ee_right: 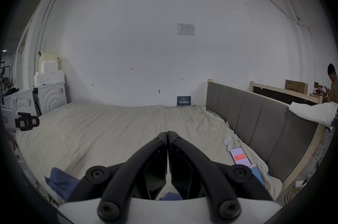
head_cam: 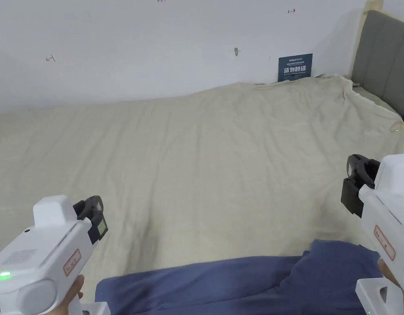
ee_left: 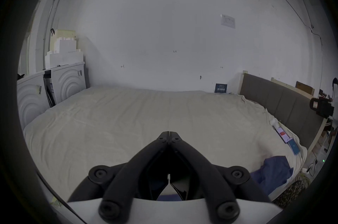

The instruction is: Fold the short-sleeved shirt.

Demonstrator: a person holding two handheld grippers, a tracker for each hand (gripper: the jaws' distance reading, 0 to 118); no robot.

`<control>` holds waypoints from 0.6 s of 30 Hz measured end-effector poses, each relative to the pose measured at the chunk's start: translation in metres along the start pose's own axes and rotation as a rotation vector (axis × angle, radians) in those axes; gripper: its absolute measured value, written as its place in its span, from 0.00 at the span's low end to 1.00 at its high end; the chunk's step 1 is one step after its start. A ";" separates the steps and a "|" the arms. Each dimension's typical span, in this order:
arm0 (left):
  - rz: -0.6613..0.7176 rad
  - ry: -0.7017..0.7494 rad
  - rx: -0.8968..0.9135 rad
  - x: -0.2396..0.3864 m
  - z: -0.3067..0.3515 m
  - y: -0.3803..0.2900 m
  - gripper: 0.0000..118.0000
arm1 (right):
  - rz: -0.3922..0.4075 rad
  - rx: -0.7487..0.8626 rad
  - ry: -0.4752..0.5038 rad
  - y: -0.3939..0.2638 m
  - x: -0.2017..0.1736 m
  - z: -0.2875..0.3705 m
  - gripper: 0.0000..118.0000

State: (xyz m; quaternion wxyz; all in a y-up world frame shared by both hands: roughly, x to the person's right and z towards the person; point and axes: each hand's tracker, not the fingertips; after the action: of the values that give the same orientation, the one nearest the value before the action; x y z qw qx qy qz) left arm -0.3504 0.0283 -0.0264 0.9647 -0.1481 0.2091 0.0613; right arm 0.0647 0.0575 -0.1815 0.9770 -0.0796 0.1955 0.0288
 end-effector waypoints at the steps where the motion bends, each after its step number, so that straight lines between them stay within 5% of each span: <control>1: 0.001 -0.012 -0.017 -0.005 -0.001 0.000 0.00 | -0.005 -0.005 0.000 -0.001 0.001 -0.001 0.00; 8: 0.157 -0.092 -0.335 -0.055 -0.024 -0.023 0.06 | -0.004 -0.055 -0.020 -0.008 0.008 -0.005 0.00; 10: 0.186 -0.110 -0.446 -0.071 -0.033 -0.038 0.26 | -0.009 -0.077 -0.026 -0.011 0.012 -0.006 0.00; 13: 0.251 -0.115 -0.584 -0.093 -0.049 -0.067 0.78 | -0.017 -0.097 -0.033 -0.015 0.015 -0.006 0.00; 14: 0.263 -0.096 -0.614 -0.098 -0.049 -0.075 0.85 | -0.014 -0.102 -0.039 -0.017 0.016 -0.006 0.00; 18: 0.253 -0.027 -0.702 -0.116 -0.069 -0.115 0.87 | -0.008 -0.135 -0.056 -0.022 0.017 -0.006 0.00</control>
State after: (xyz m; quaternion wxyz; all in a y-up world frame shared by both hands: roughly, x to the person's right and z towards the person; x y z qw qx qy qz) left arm -0.4616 -0.1087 -0.0080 0.8425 -0.4423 0.1792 0.2500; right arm 0.0805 0.0349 -0.1904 0.9747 -0.1450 0.1653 0.0403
